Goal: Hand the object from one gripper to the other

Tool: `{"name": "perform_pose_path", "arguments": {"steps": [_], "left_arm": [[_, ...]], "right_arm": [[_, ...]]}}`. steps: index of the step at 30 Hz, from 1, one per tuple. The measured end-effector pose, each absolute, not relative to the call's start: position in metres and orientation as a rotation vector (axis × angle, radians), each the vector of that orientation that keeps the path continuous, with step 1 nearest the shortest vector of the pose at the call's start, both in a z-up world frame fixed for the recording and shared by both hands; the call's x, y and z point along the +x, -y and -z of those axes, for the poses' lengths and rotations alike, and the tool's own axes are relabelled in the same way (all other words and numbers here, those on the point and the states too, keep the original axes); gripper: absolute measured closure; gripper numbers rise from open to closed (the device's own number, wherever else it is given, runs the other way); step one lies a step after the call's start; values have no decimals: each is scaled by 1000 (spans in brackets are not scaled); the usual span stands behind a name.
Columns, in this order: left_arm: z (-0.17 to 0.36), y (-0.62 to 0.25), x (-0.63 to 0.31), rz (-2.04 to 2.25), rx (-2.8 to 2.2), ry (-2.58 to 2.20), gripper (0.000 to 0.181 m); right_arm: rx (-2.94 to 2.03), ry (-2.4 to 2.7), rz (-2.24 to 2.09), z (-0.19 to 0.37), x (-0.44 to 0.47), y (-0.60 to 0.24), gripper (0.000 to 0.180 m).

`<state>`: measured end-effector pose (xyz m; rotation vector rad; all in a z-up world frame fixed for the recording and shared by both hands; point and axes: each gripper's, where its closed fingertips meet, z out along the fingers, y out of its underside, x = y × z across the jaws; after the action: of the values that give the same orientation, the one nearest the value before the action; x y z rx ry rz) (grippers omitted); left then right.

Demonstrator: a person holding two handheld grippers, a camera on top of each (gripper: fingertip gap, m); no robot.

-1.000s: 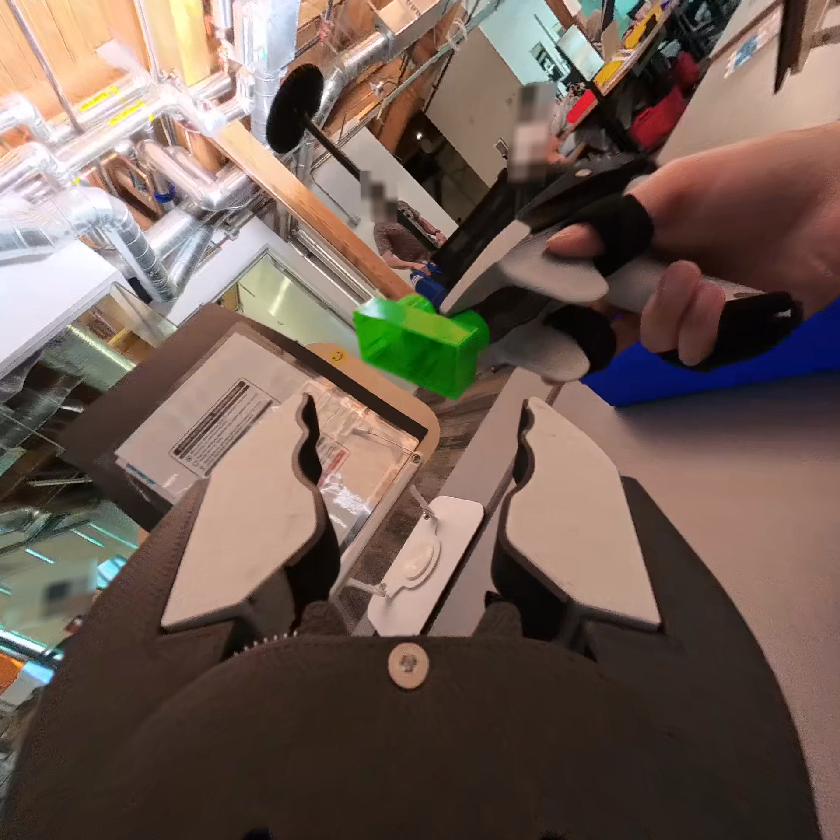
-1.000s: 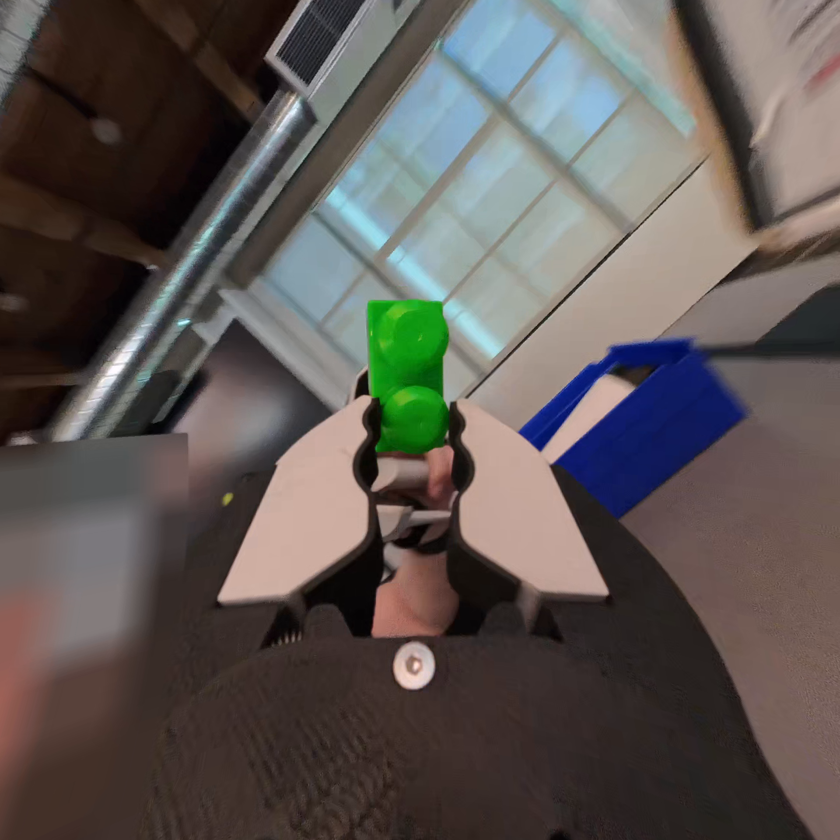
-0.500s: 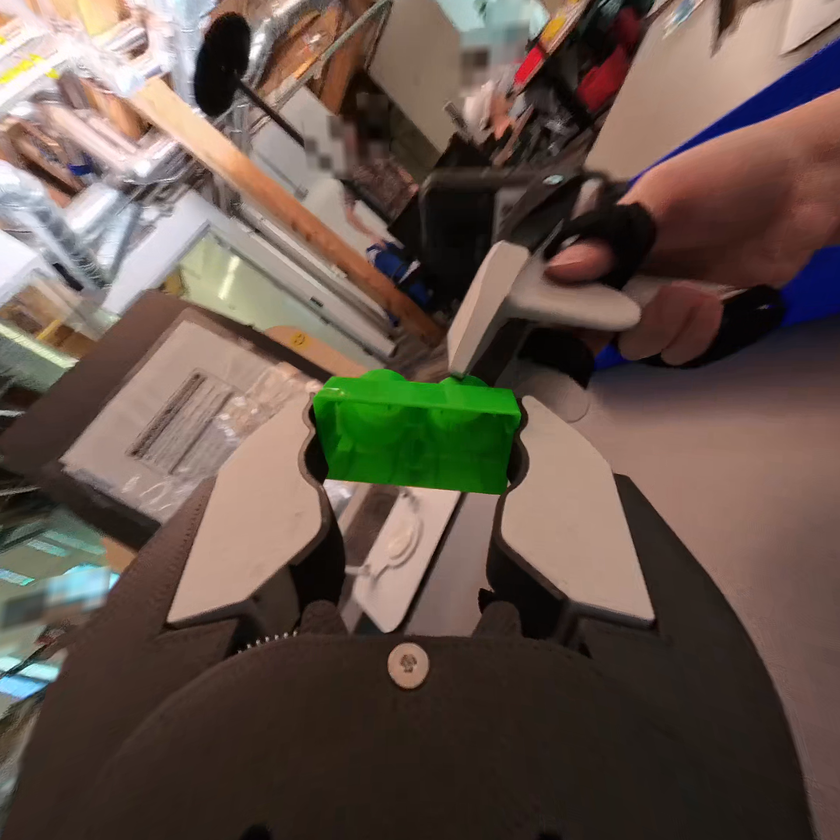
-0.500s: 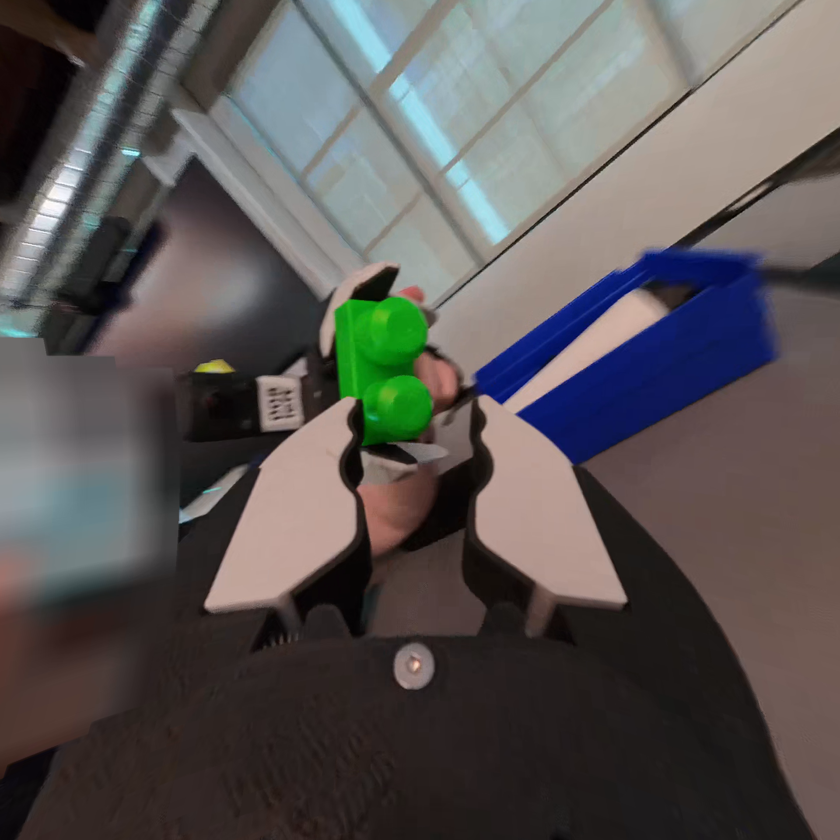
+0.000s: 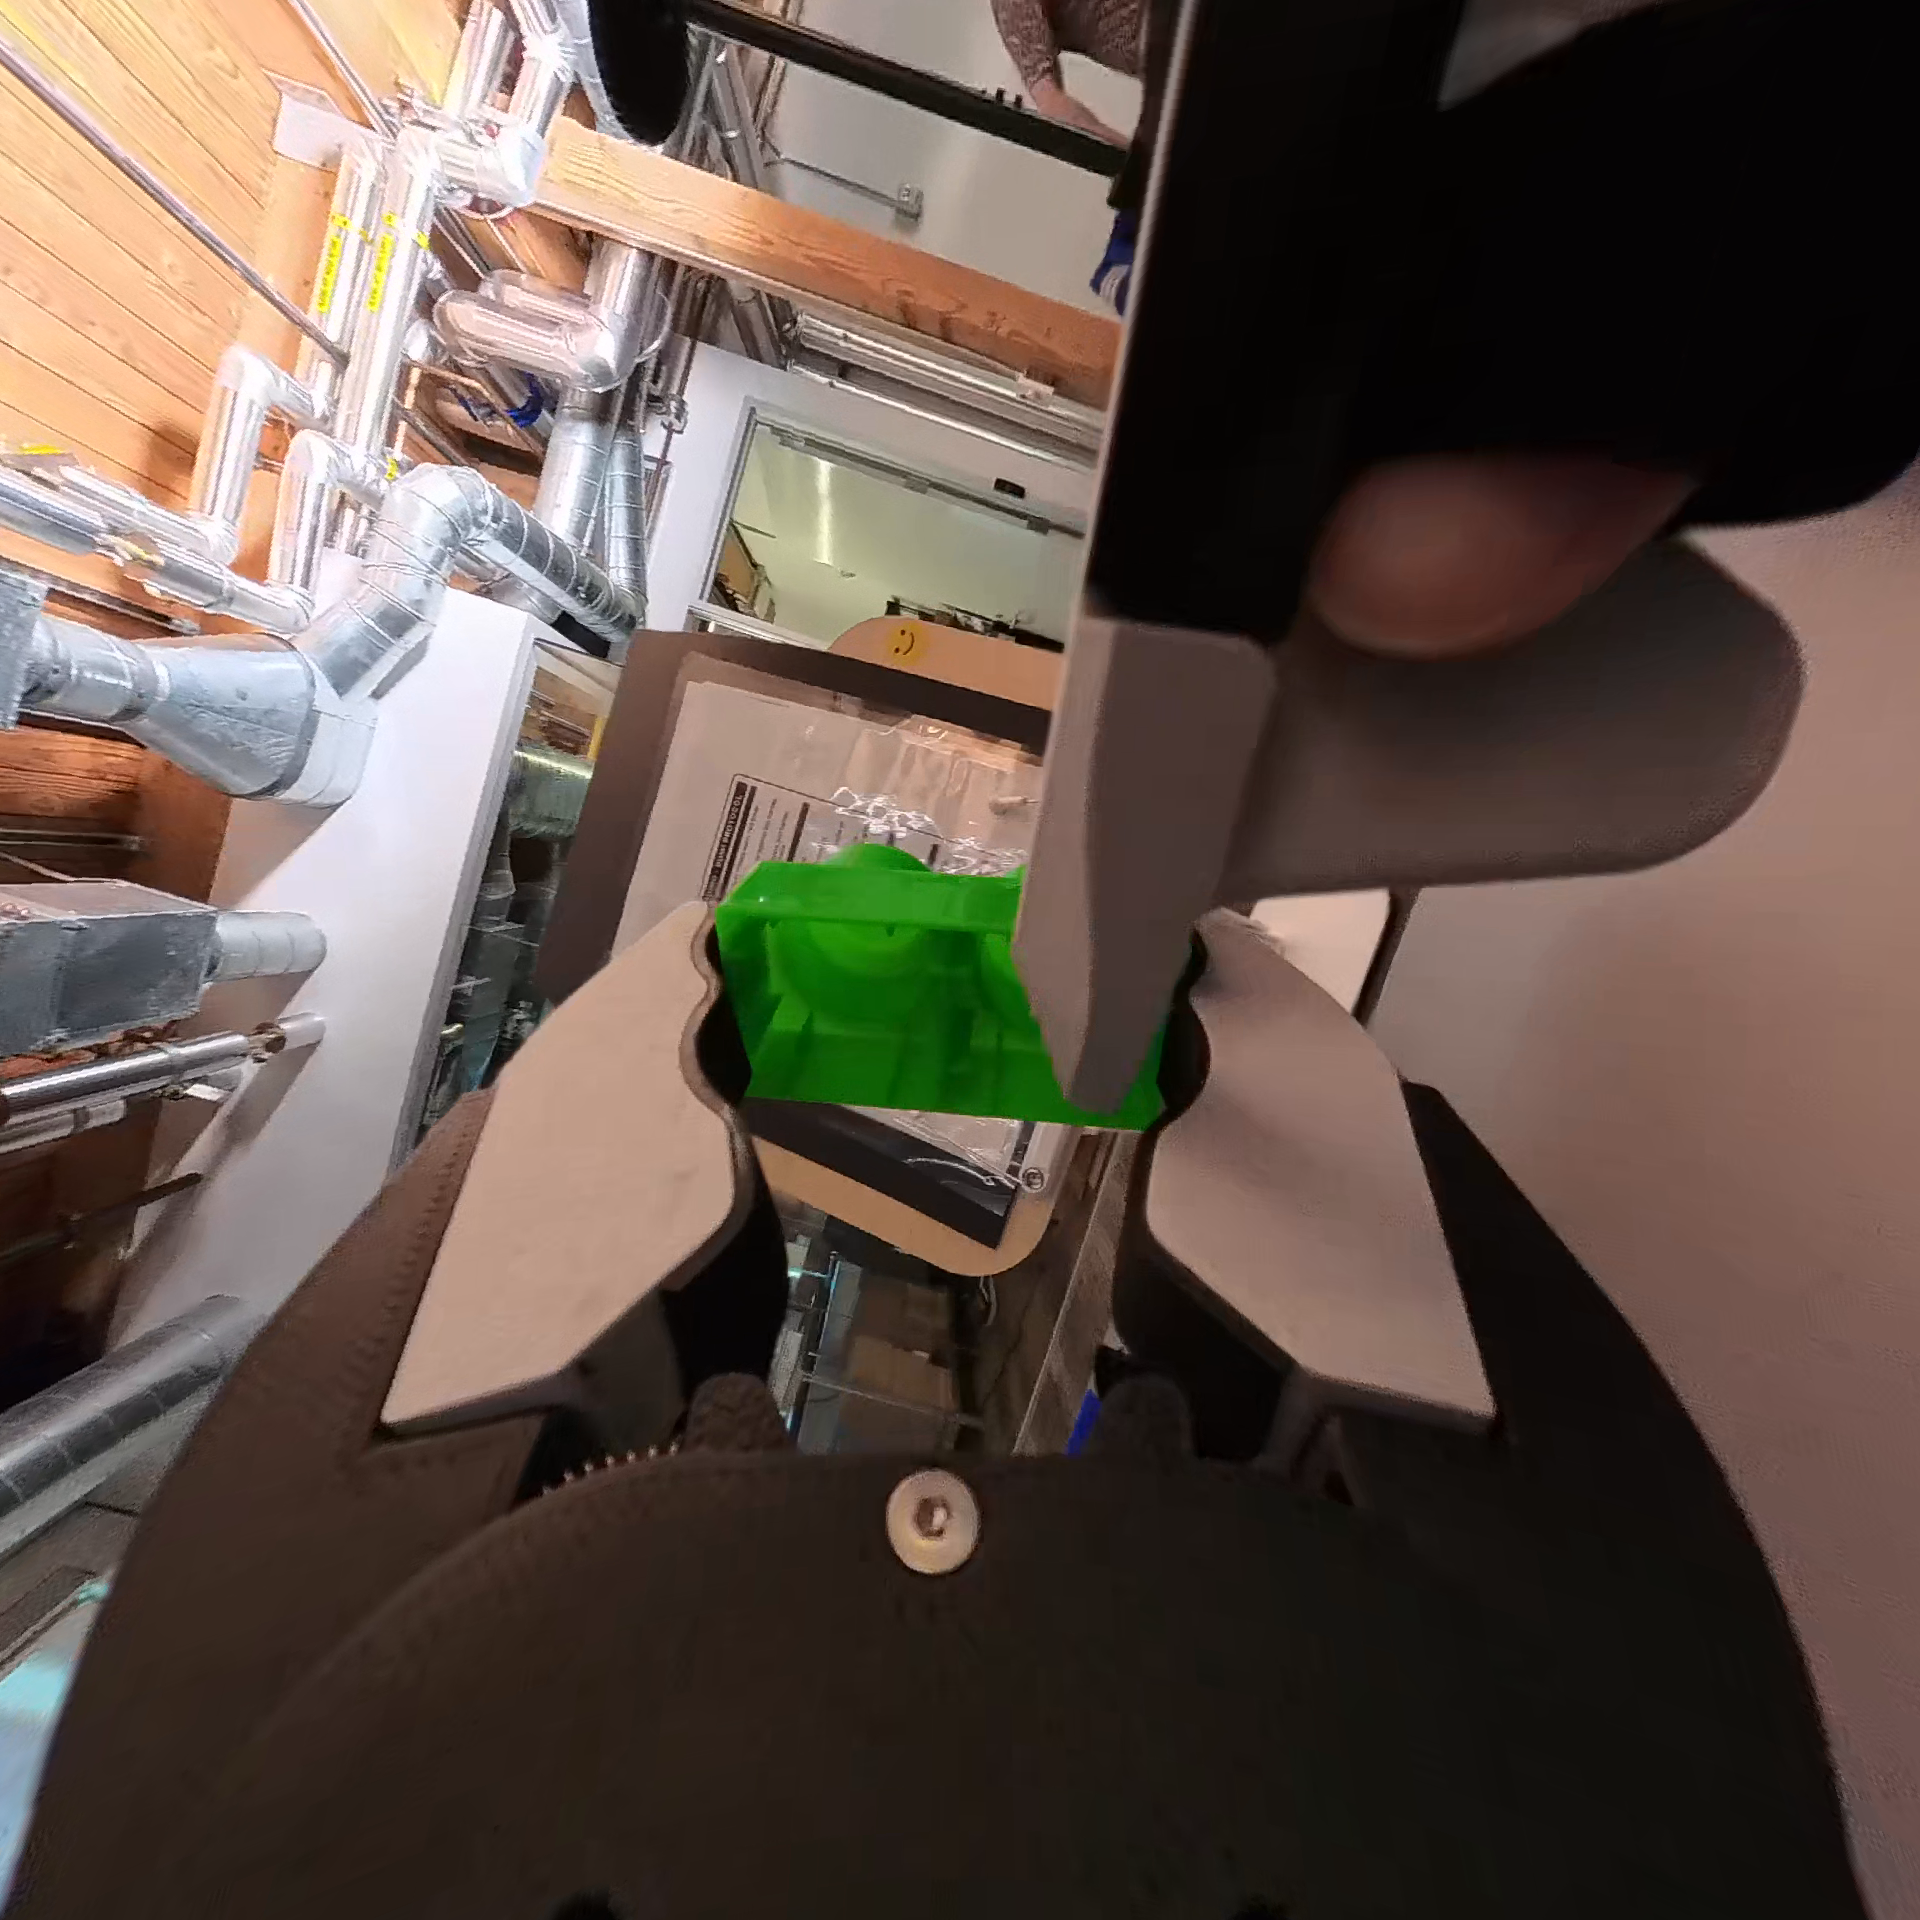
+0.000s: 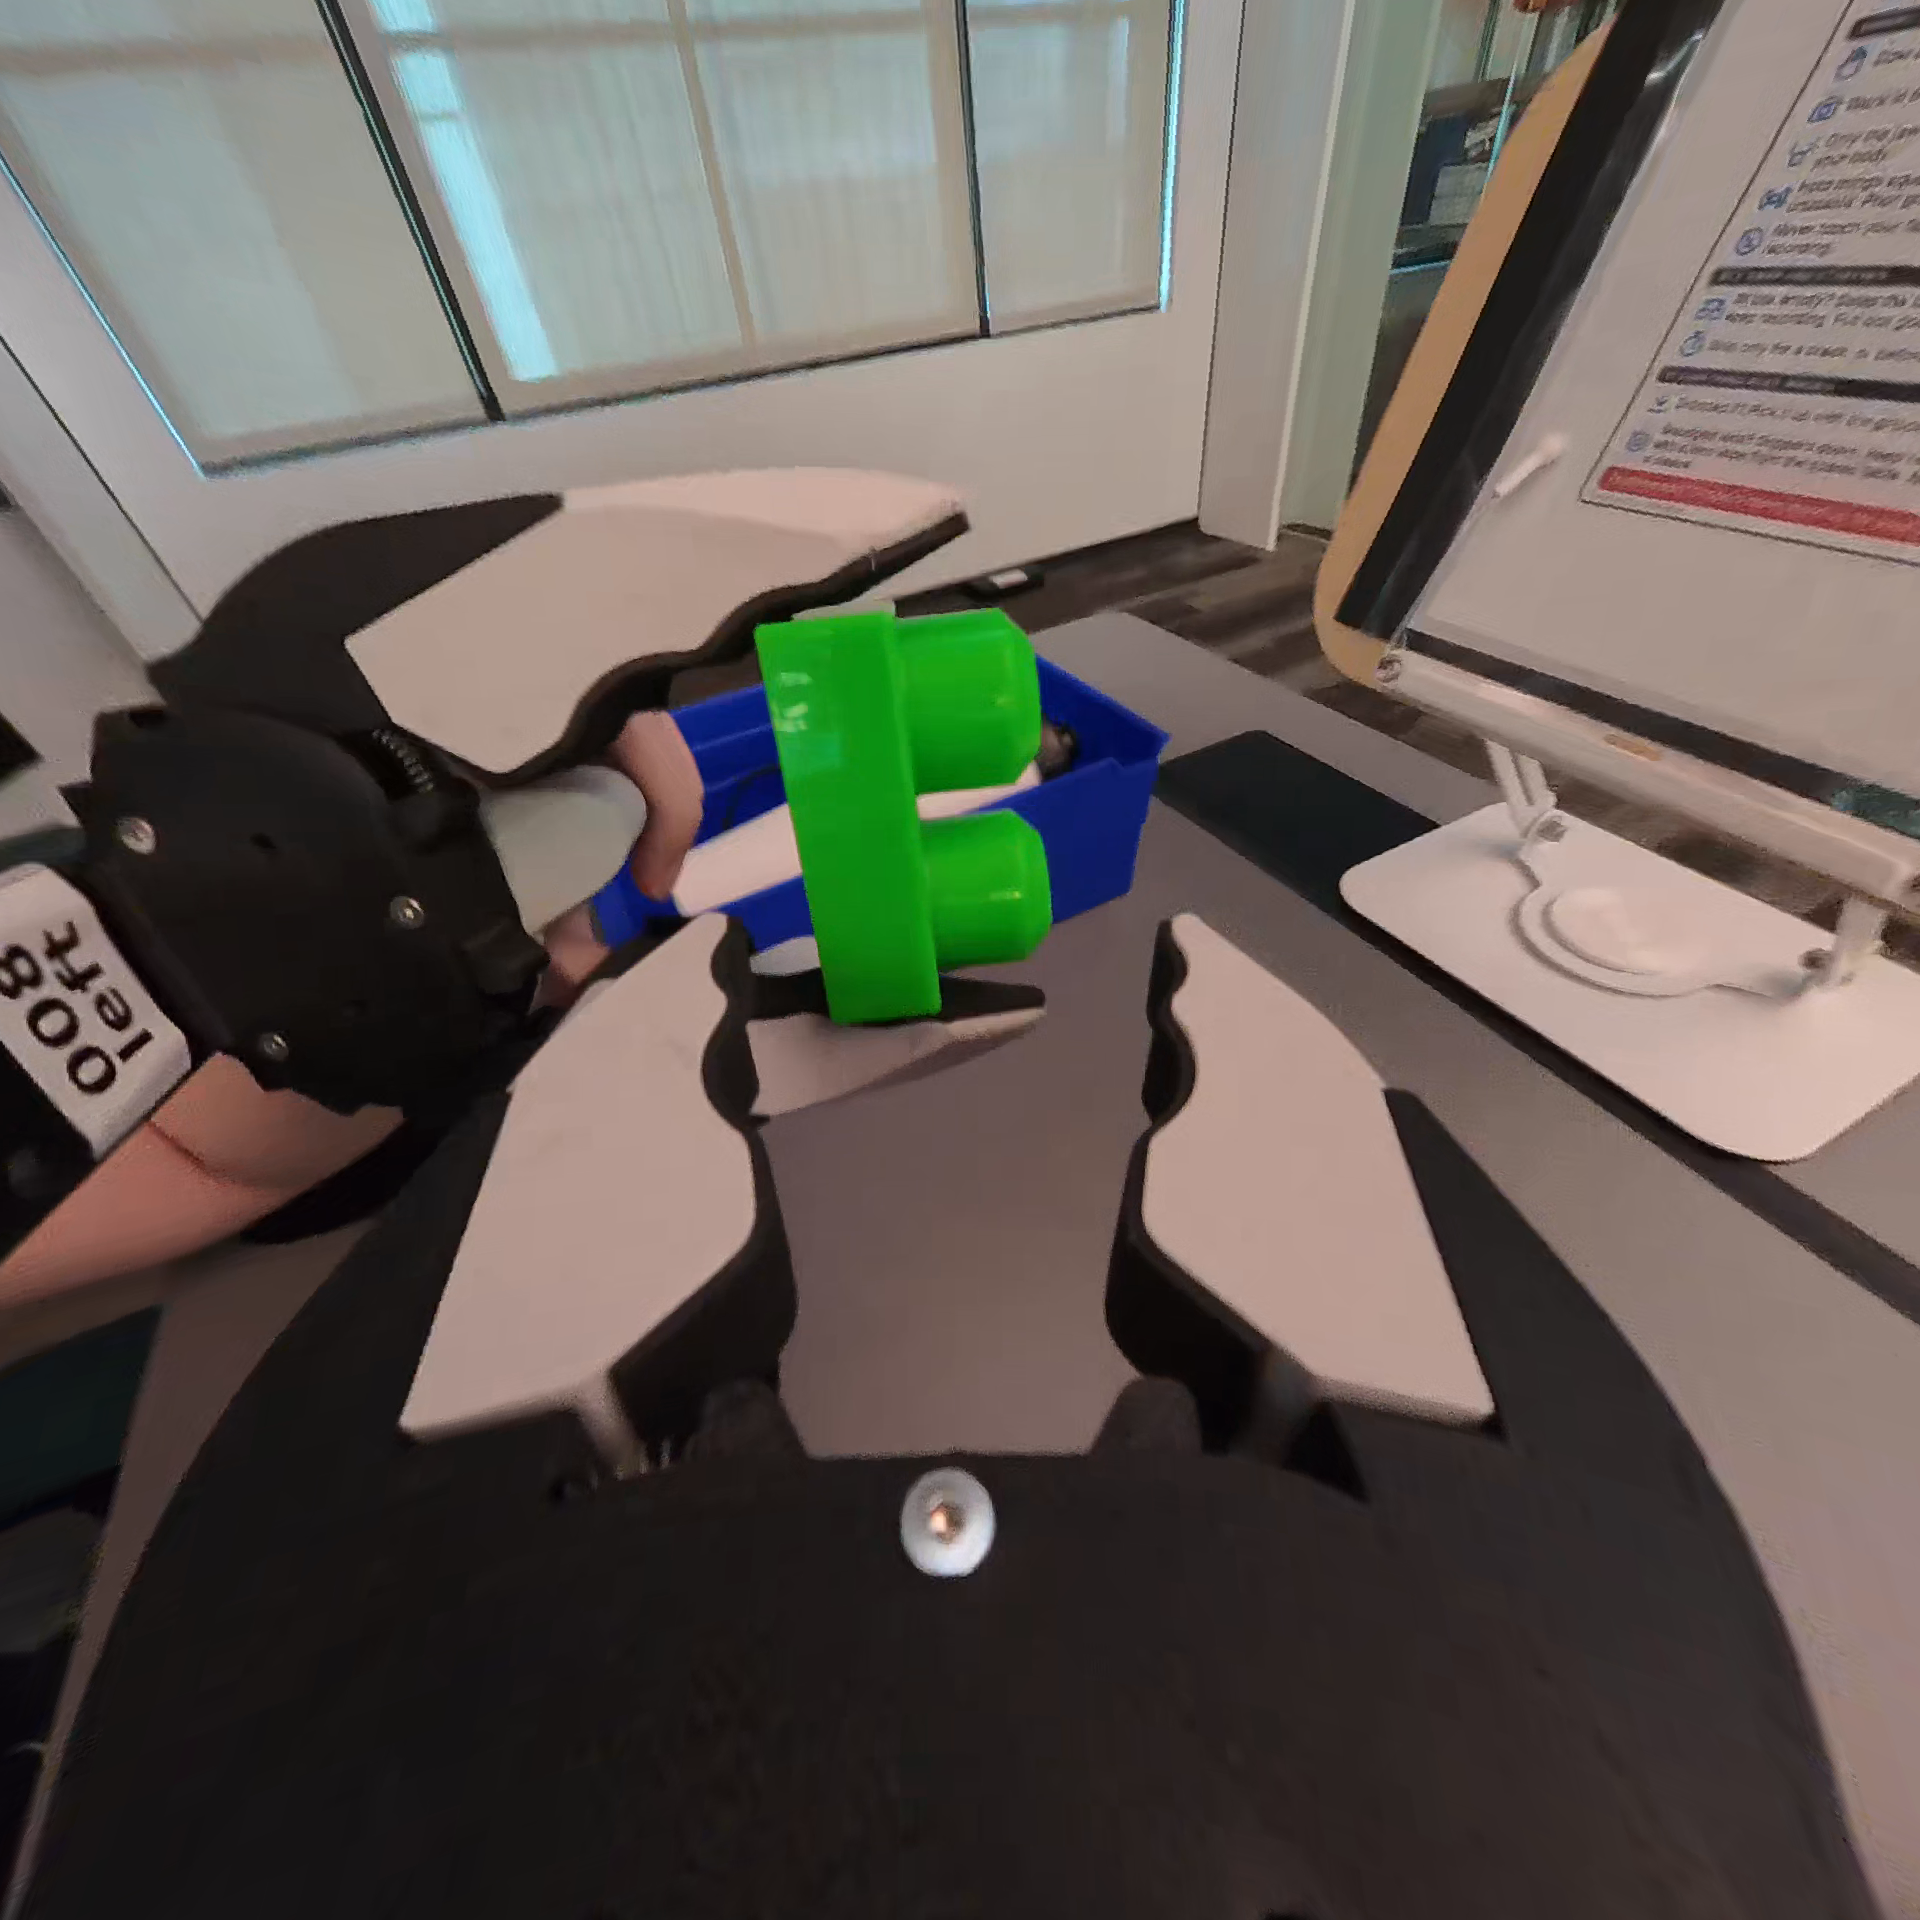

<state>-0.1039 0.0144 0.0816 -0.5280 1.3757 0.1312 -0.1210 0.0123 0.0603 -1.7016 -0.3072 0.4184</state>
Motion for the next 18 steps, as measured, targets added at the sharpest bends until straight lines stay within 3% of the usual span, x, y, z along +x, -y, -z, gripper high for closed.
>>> {"name": "perform_pose_path", "arguments": {"steps": [1,3,7,14,18], "left_arm": [[-81,-13,-103,-122,-530,-1377,102],[-79,-7,-101,-73,-536,-1382,102],[-75,6,-103,61,-563,-1466,105],[-80,47,-123,570,-594,-1666,101],[-74,81,-134,822,-539,-1793,102]], "right_arm": [[-1683,295,-448,-61,-122,-13,107],[-1685,323,-493,-59,-125,-11,138],[-1742,400,-619,-59,-120,-1,139],[-1848,504,-1257,-69,-118,59,139],[-1996,638,-1290,-48,-125,82,139]]}}
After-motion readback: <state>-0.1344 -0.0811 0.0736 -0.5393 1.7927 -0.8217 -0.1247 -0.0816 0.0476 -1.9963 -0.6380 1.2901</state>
